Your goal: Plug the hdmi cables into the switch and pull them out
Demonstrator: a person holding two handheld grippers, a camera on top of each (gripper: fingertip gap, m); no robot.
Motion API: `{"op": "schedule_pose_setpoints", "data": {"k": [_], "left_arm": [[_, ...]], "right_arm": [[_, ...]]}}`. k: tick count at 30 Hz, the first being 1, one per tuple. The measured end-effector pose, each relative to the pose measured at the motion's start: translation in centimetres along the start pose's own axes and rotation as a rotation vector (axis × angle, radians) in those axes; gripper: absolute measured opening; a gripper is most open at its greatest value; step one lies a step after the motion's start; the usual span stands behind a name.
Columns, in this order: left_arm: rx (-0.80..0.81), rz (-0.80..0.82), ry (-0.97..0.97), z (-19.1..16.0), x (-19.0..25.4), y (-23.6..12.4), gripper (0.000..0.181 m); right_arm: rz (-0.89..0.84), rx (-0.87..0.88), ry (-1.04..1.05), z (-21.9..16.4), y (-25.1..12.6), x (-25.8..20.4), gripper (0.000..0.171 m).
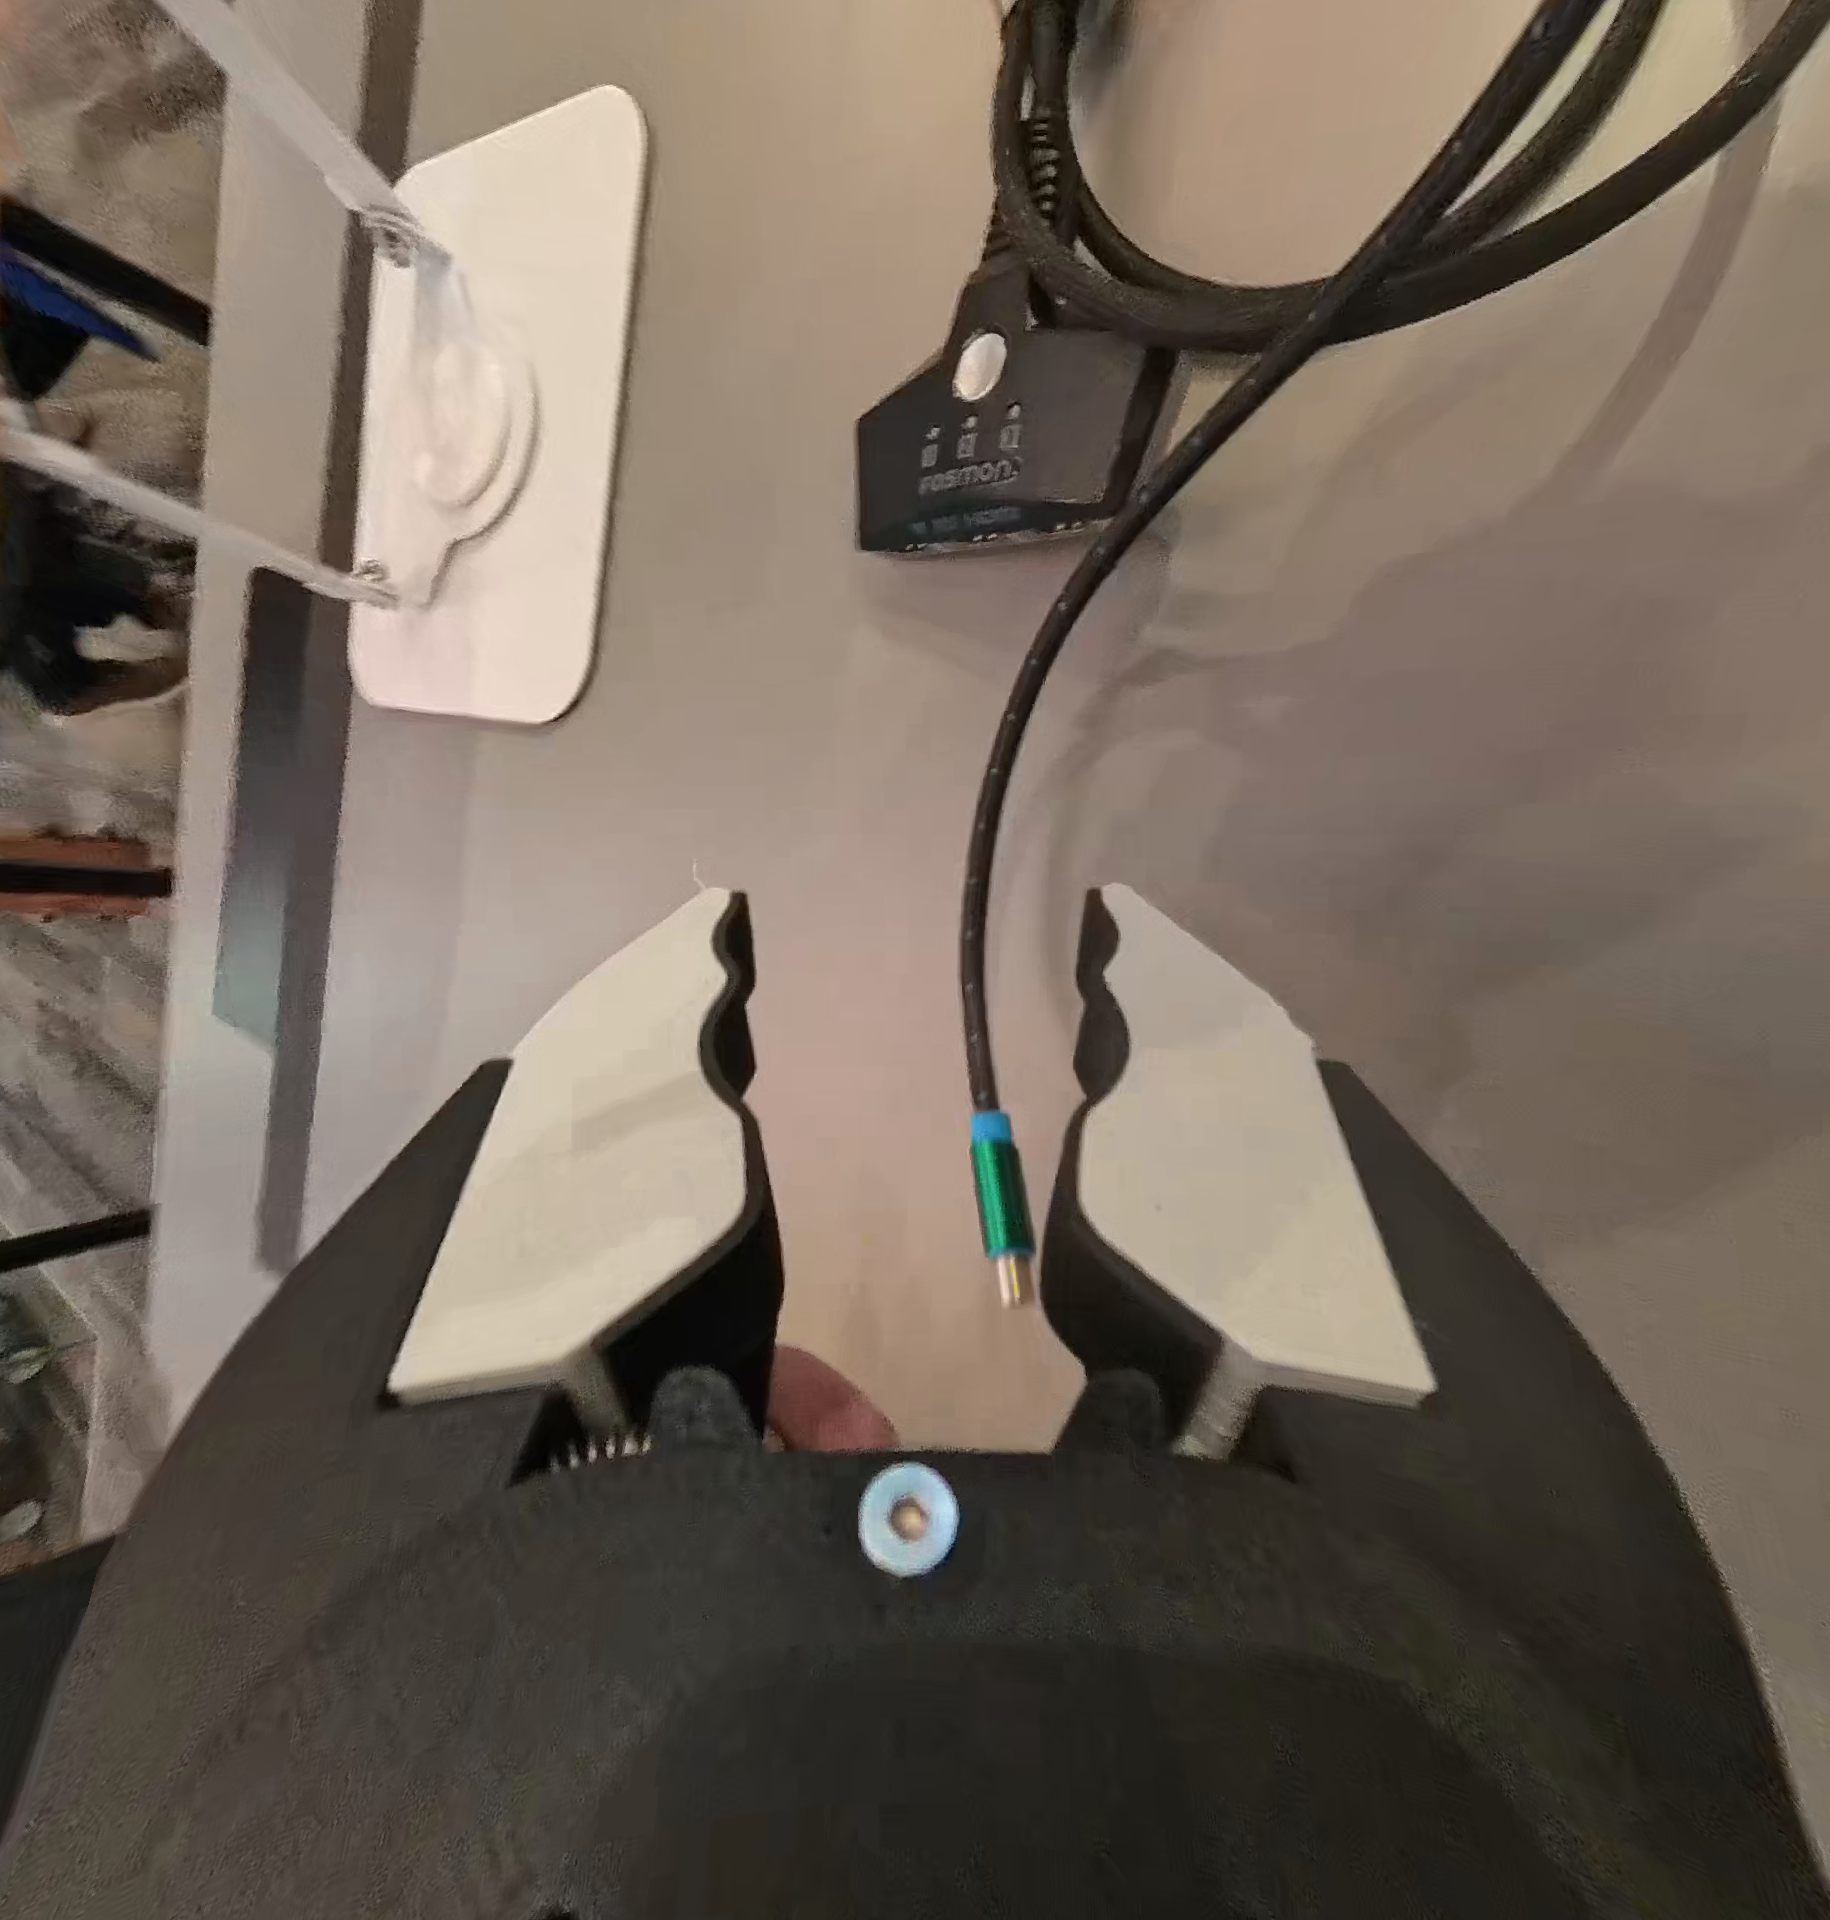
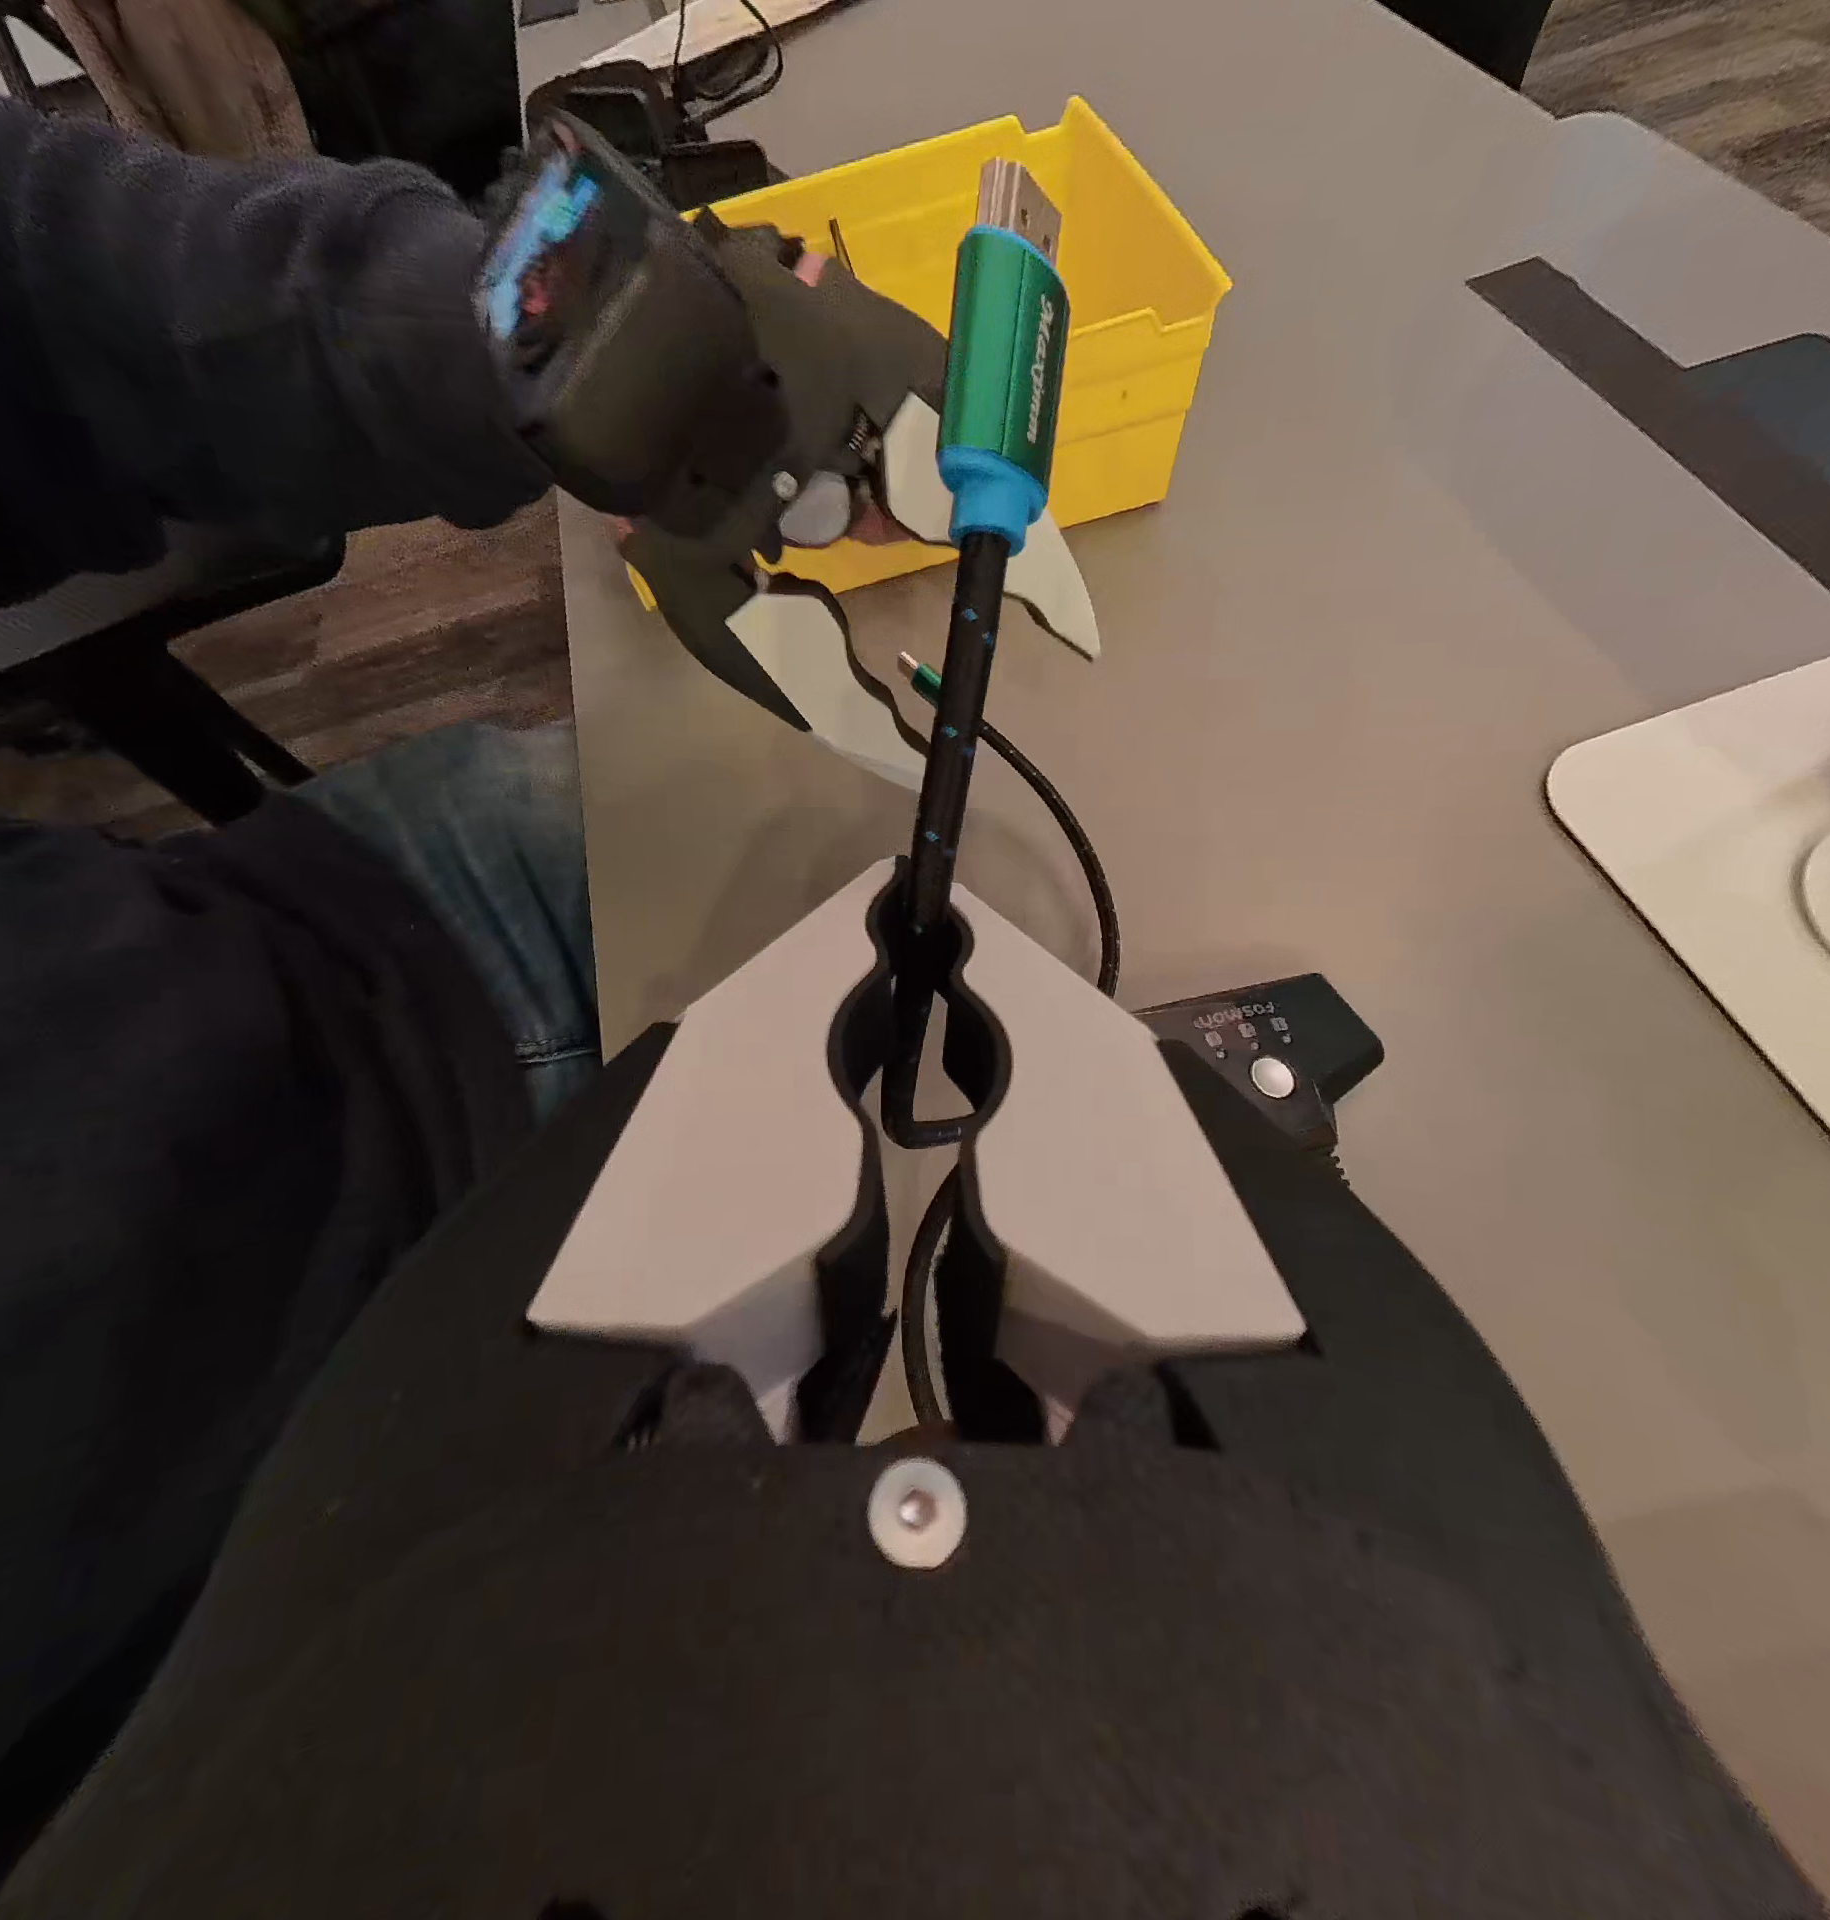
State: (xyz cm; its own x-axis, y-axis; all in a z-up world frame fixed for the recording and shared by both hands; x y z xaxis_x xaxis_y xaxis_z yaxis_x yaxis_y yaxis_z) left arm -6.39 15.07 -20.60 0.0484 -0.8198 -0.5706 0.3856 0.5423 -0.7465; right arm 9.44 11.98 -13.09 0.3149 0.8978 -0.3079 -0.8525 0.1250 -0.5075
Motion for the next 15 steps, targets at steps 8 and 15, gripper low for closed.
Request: {"op": "schedule_pose_setpoints", "data": {"k": [8, 15], "left_arm": [[-0.313, 0.028, 0.113, -3.4, 3.4, 1.3, 0.048], [-0.431, 0.013, 0.158, -4.5, 5.5, 3.9, 0.027]], "right_arm": [[0.033, 0.05, 0.014, 0.1, 0.3, -1.1, 0.0], [0.142, 0.136, 0.064, 0.9, -0.8, -2.6, 0.0]]}}
Point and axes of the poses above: each gripper's, where its closed fingertips meet, y out along the fingers, z out of its top, x = y × z across the jaws, the point moved 5 cm from there along -y, back along the fingers, and after that the axes turned 12 degrees about y, right-handed, at the moved point
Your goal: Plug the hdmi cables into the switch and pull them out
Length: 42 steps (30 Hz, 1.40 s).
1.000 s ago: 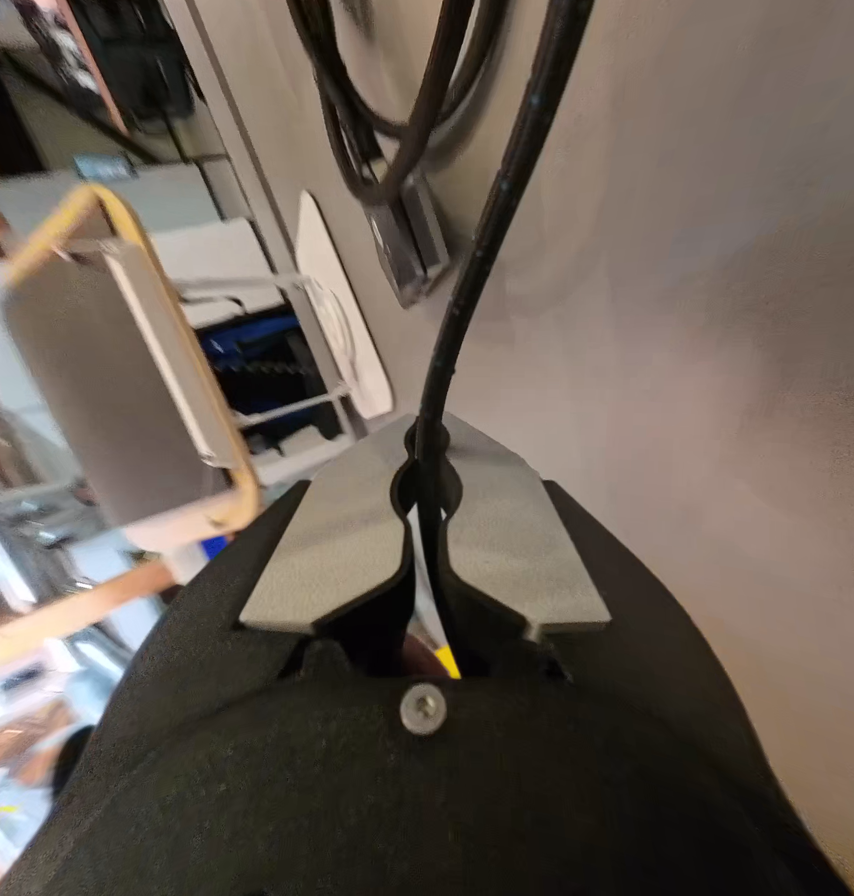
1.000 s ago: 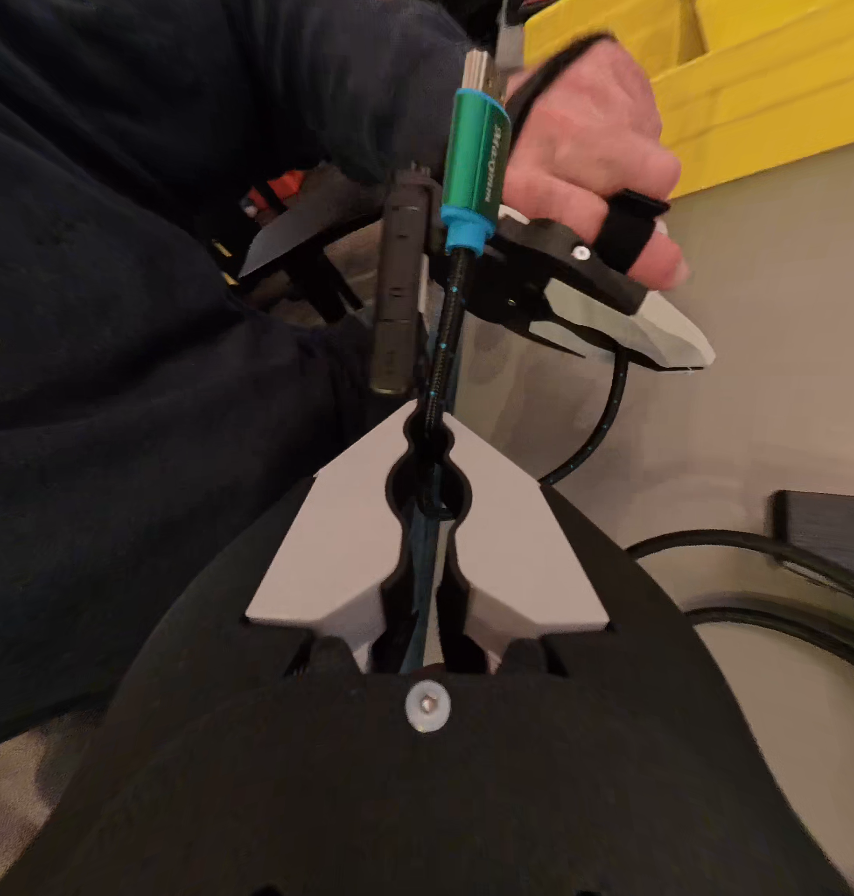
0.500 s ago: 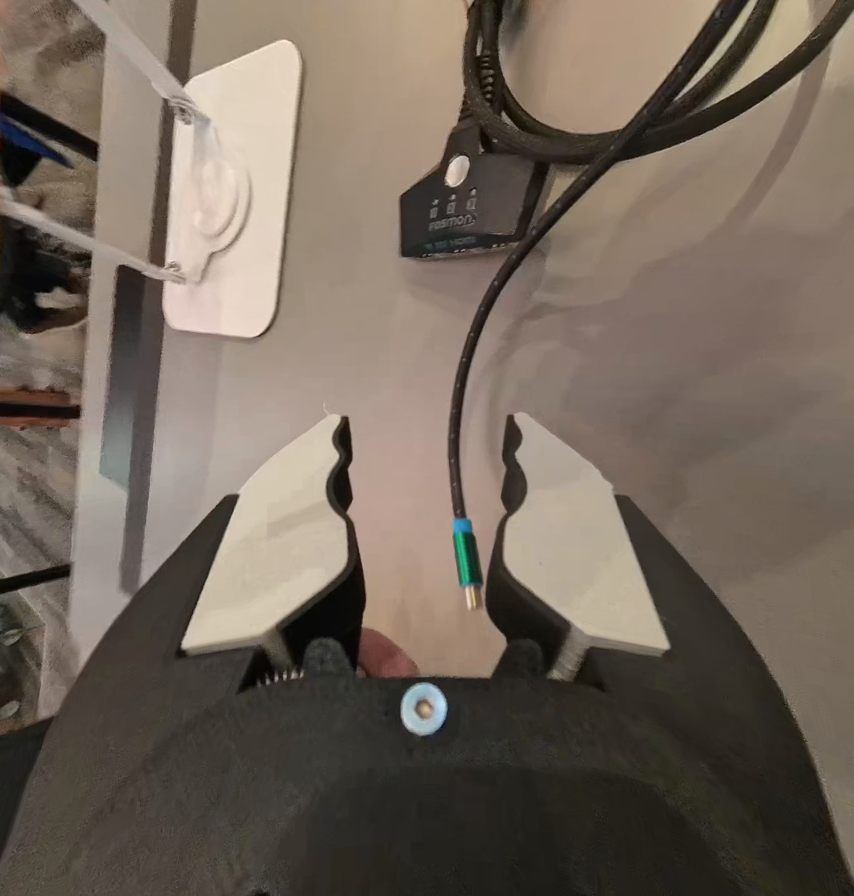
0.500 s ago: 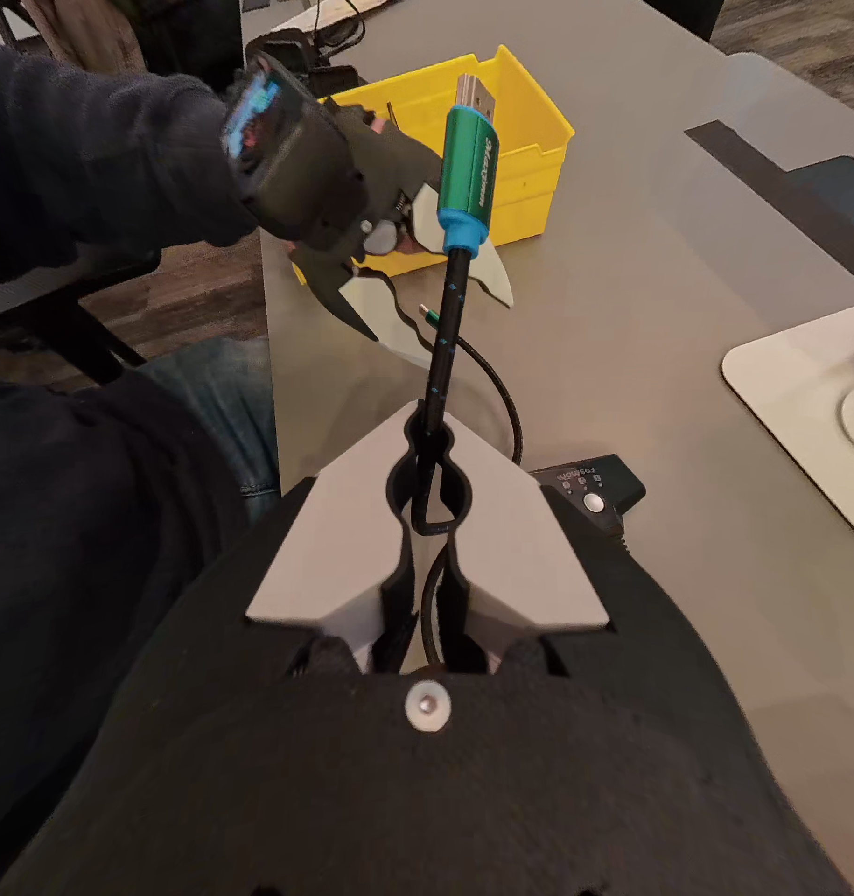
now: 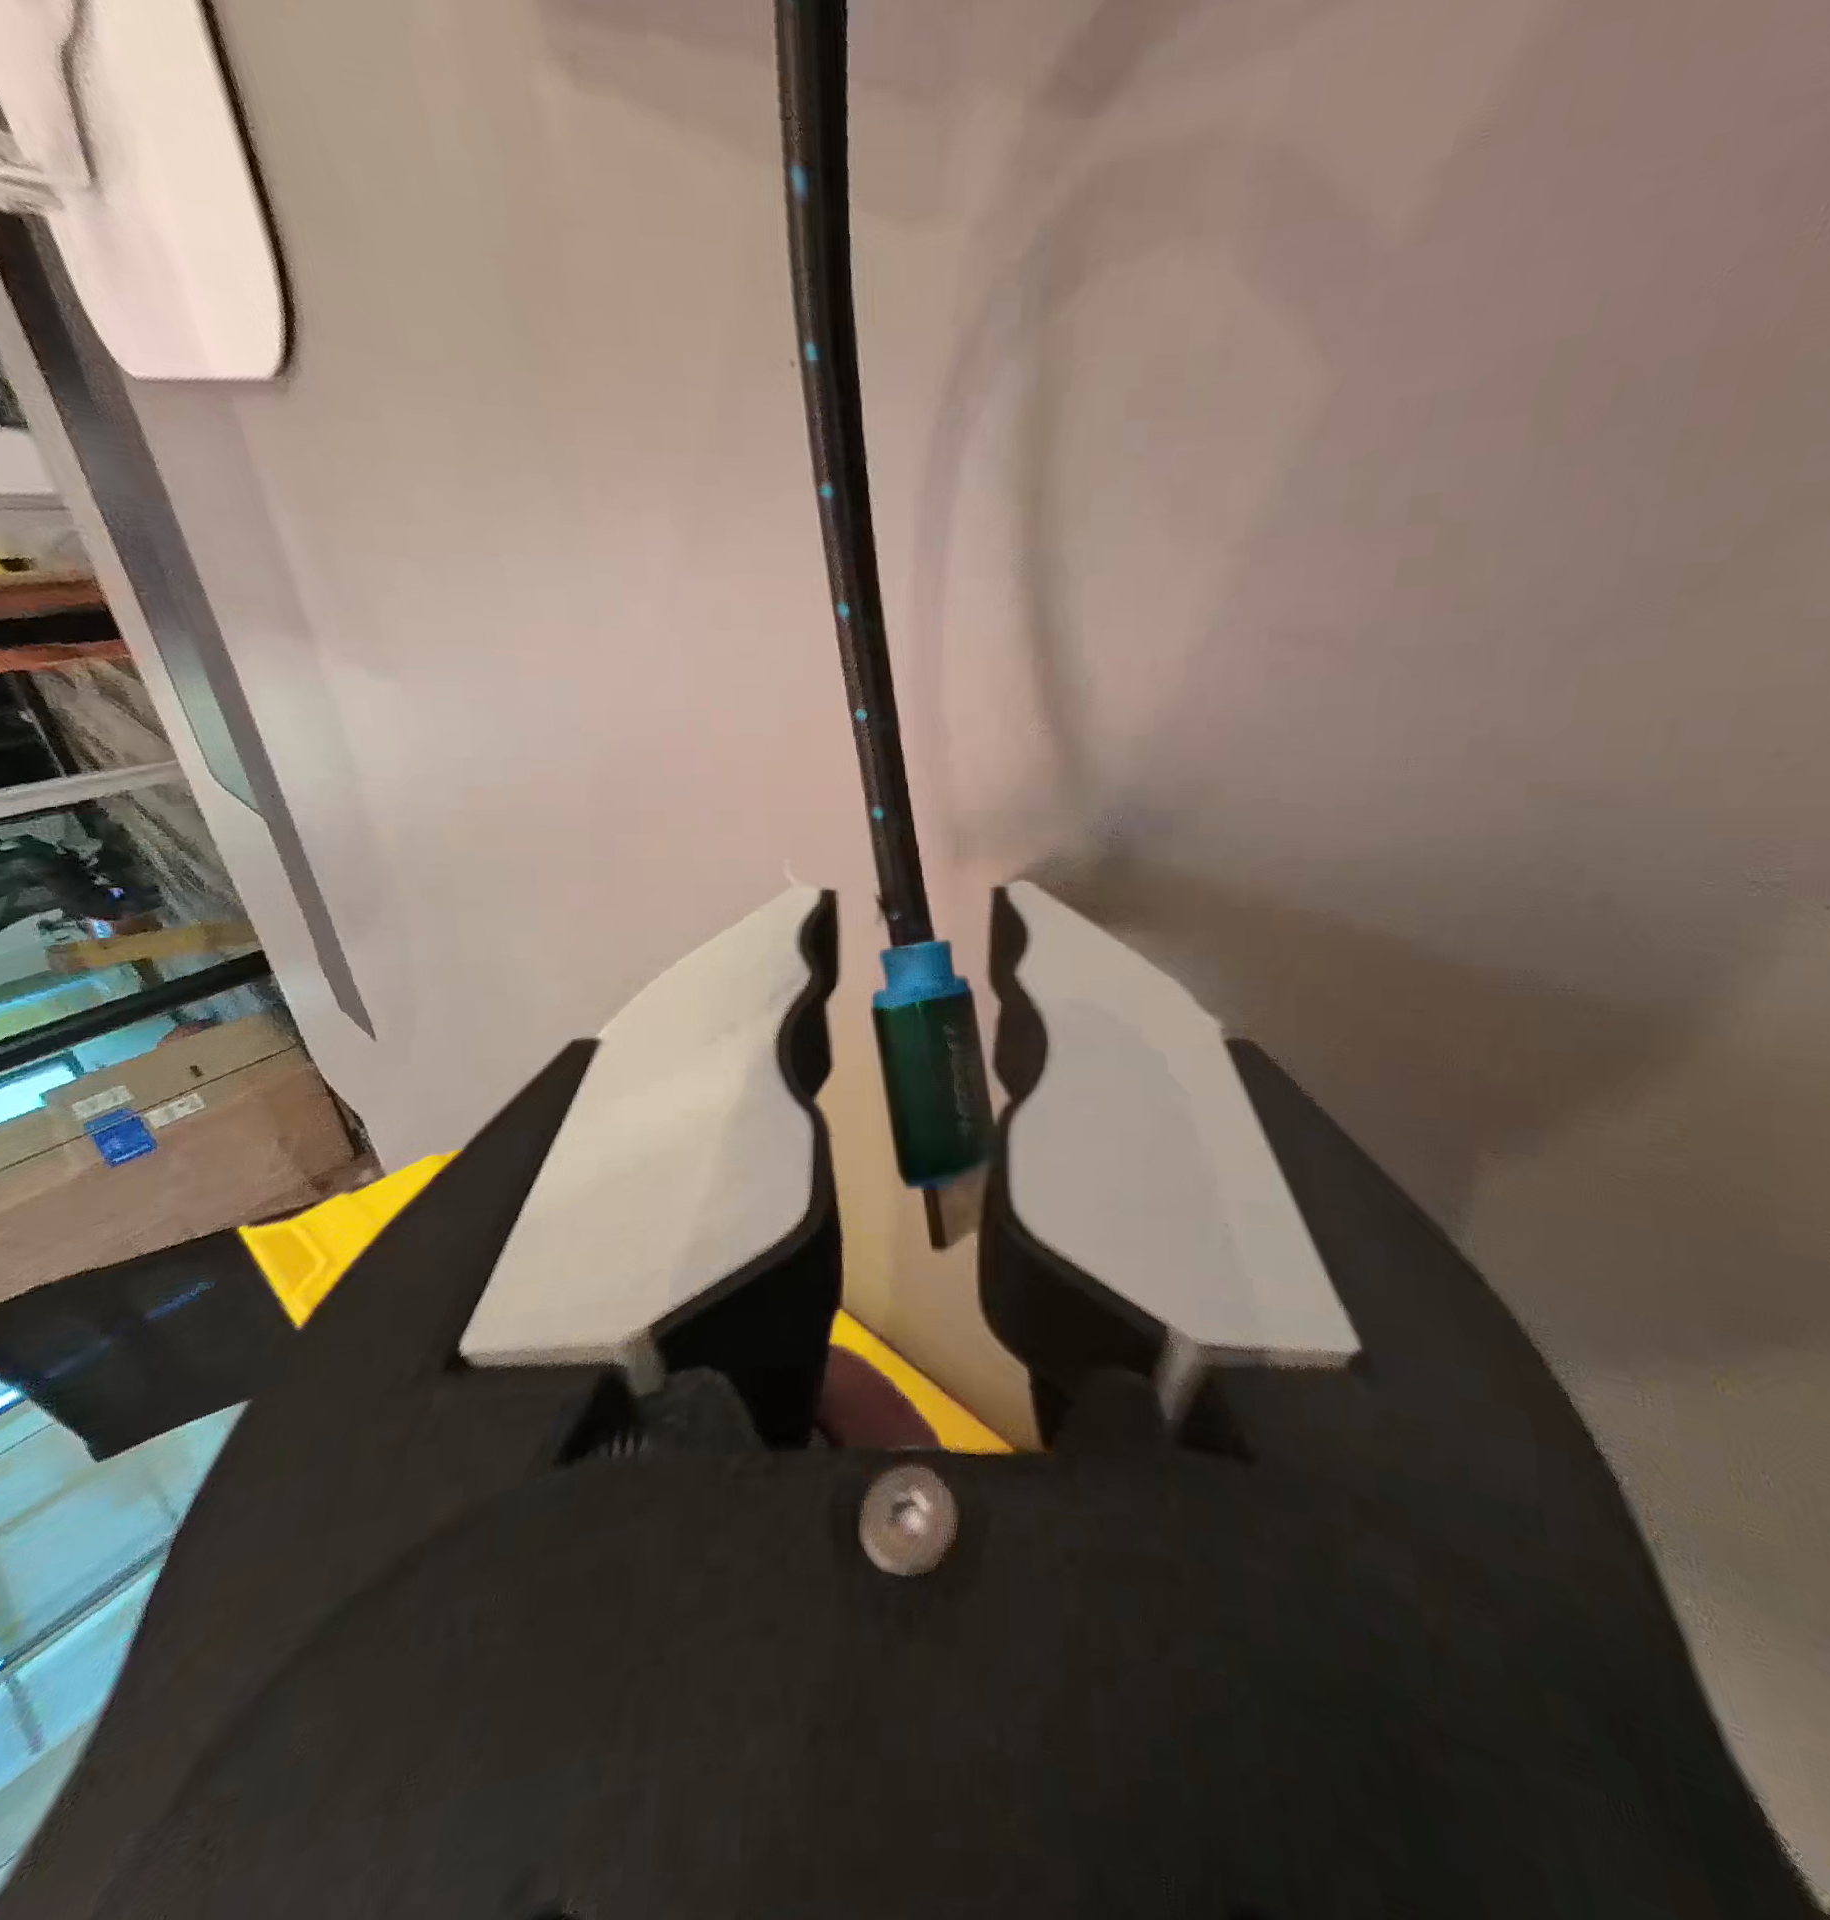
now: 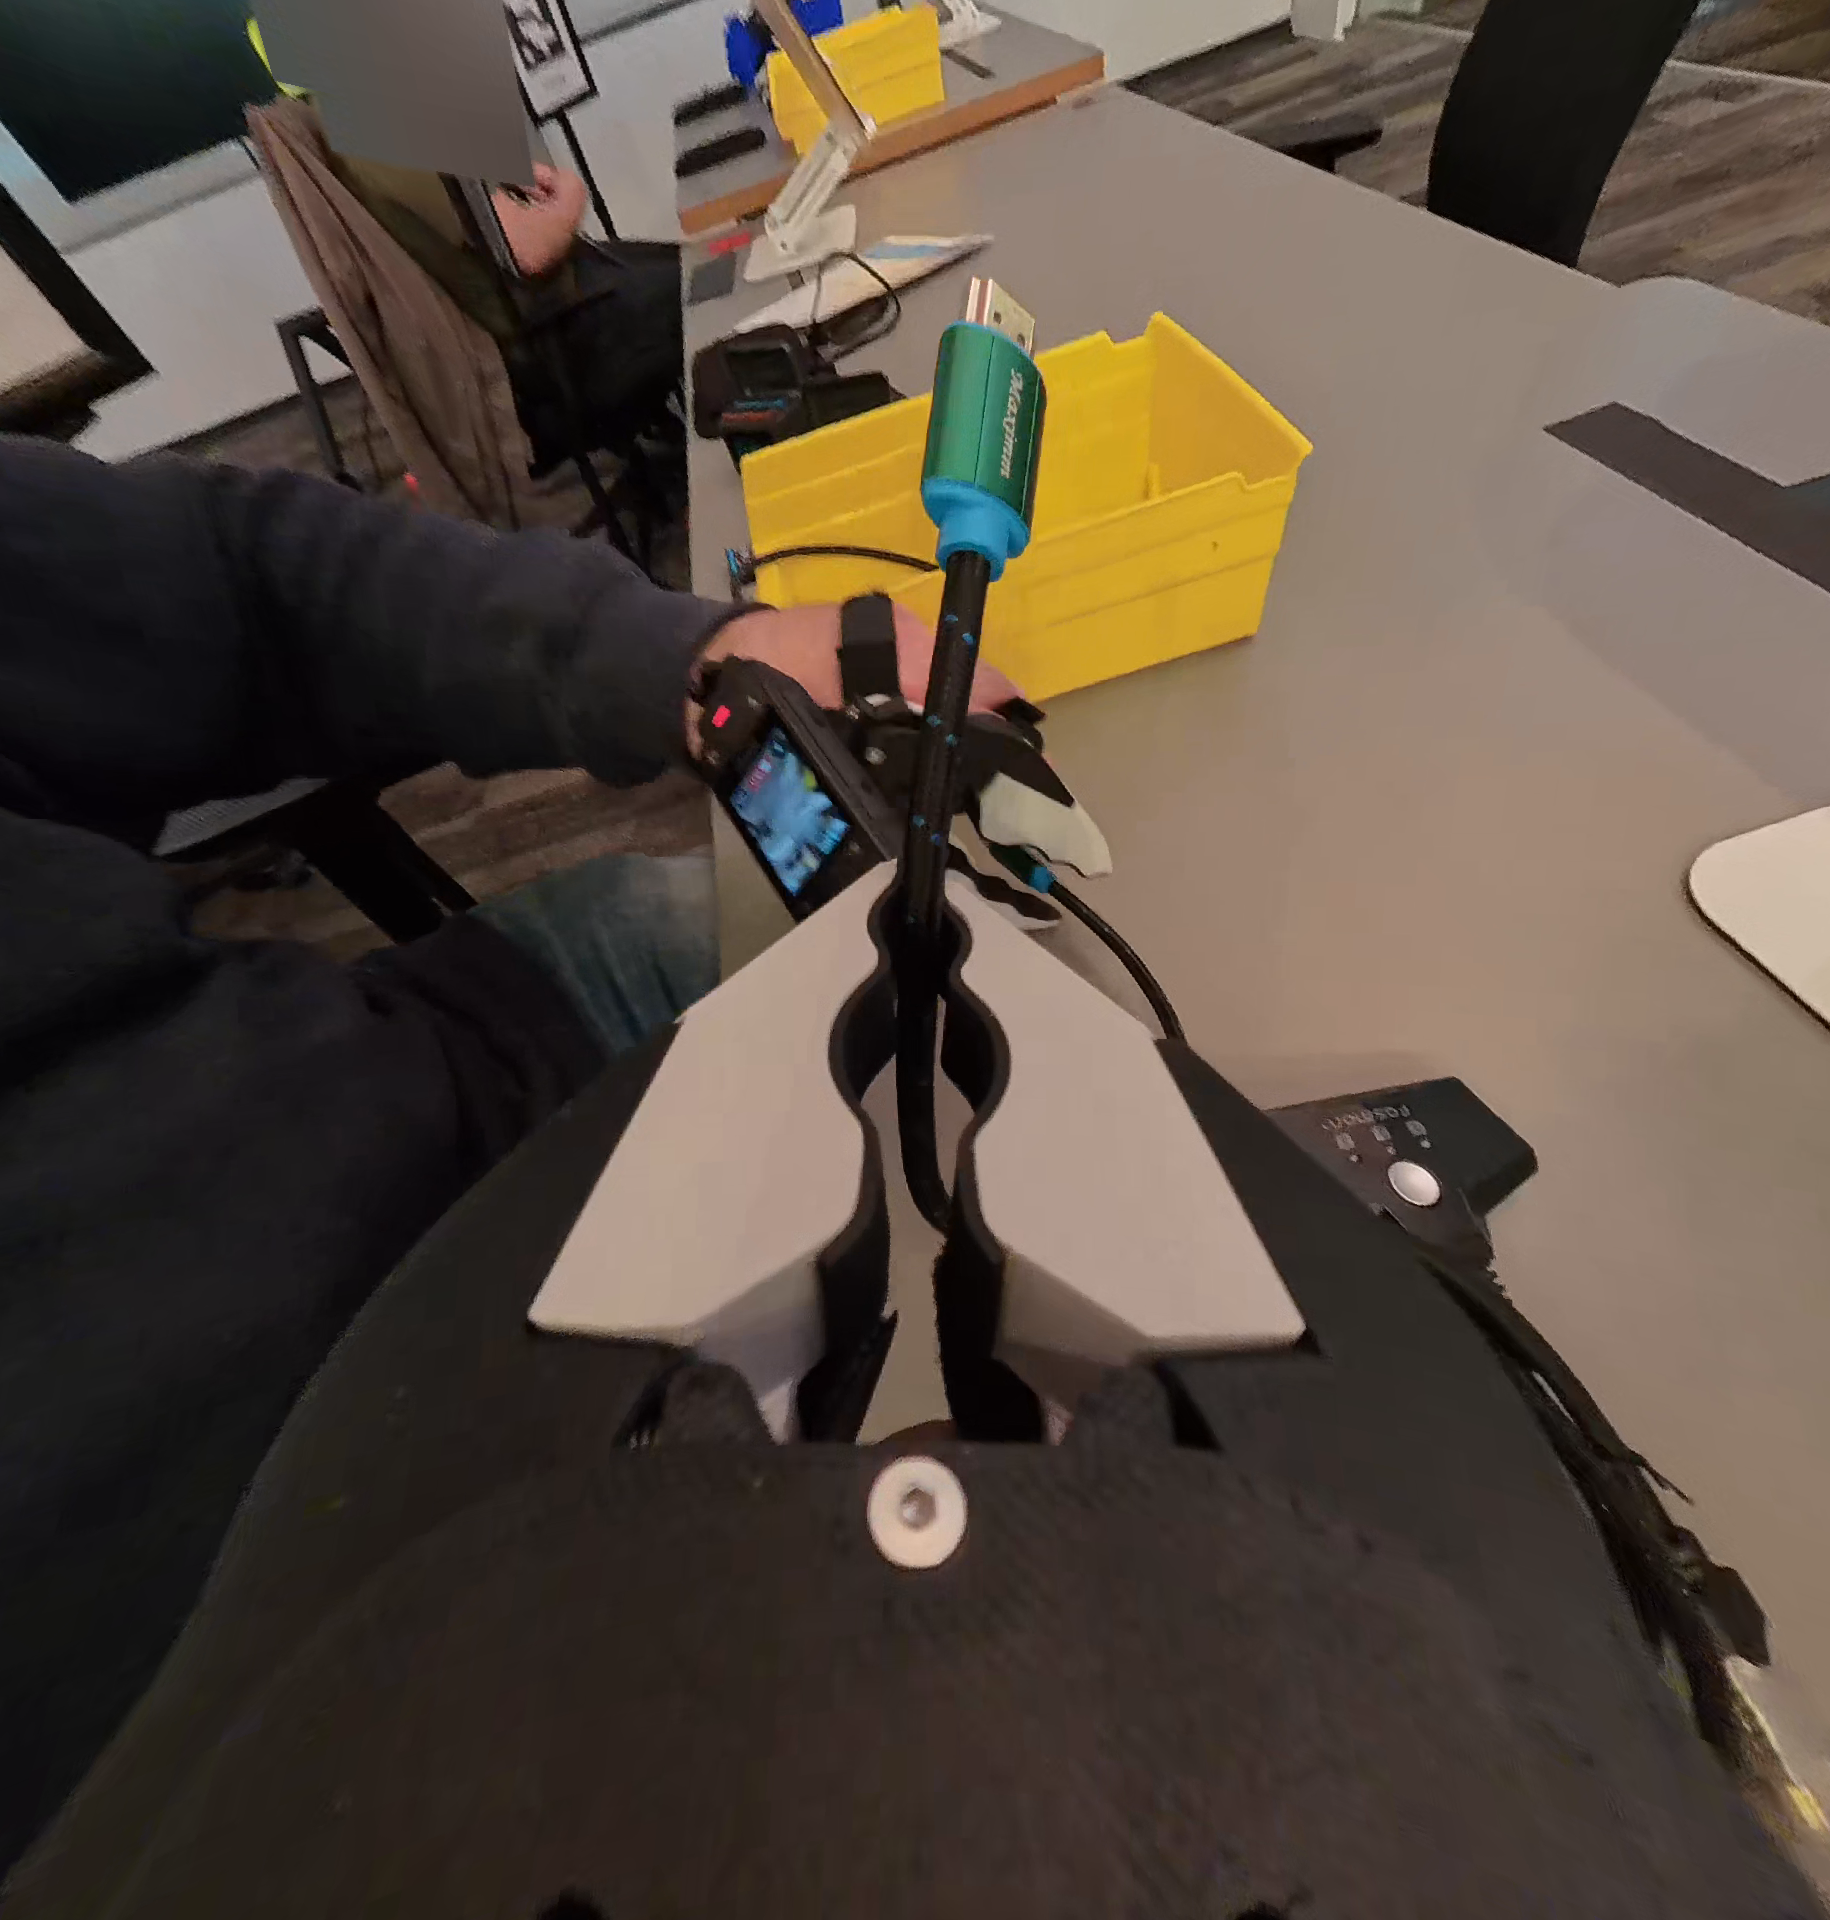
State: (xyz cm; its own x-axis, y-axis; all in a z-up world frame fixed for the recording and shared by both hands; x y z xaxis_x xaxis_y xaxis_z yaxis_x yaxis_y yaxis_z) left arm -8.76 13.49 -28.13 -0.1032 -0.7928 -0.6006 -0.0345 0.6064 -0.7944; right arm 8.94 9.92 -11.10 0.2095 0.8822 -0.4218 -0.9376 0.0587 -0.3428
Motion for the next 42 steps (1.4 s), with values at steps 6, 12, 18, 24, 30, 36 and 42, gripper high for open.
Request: {"op": "schedule_pose_setpoints", "data": {"k": [6, 12, 18, 24, 30, 36, 42], "left_arm": [[0.066, -0.023, -0.042, 0.4, -0.4, 0.5, 0.012], [0.25, -0.028, -0.183, 0.6, -1.2, -1.7, 0.011], [0.466, -0.102, -0.096, 3.6, 0.5, -4.7, 0.011], [0.789, -0.202, -0.046, 8.3, 2.2, -8.6, 0.011], [0.959, -0.27, 0.025, 10.7, 4.4, -10.8, 0.012], [0.997, -0.092, 0.043, 11.2, 2.1, -13.5, 0.01], [0.97, 0.057, 0.104, 11.5, 0.8, -15.4, 0.009]], "right_arm": [[0.067, 0.074, 0.013, 1.0, -1.2, -1.0, 0.0], [0.111, 0.258, 0.059, 3.1, -4.6, -0.2, 0.0], [0.339, 0.489, 0.045, 7.7, -6.2, -2.1, 0.0], [0.499, 0.61, 0.045, 10.9, -5.0, -2.4, 0.0], [0.564, 0.623, 0.083, 11.6, -3.5, -2.5, 0.0], [0.435, 0.319, 0.204, 7.5, 2.4, -0.2, 0.0], [0.377, 0.326, 0.293, 4.8, 4.1, 1.6, 0.0]]}}
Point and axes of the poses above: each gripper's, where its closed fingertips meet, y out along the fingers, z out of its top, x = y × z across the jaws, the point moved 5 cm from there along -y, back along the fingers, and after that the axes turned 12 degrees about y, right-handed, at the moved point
